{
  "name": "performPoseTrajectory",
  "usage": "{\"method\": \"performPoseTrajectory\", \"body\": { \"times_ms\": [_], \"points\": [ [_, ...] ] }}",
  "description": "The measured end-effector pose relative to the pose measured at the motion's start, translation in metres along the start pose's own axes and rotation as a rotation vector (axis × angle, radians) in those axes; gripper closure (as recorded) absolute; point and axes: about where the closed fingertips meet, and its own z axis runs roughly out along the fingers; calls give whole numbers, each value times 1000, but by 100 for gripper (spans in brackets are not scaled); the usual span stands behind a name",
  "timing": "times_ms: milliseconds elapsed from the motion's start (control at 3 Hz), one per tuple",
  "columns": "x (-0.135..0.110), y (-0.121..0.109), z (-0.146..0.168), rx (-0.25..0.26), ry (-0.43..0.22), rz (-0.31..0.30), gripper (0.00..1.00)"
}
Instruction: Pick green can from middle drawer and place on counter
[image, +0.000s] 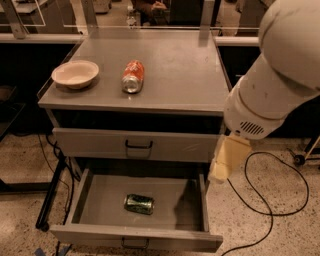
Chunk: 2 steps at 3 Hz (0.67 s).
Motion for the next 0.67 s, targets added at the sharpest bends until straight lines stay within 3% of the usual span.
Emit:
{"method": "performPoseTrajectory", "body": {
  "times_ms": [333,667],
  "points": [
    [-2,1,3,-1,-2,2,0],
    [-6,14,27,-26,-5,4,0]
  ]
}}
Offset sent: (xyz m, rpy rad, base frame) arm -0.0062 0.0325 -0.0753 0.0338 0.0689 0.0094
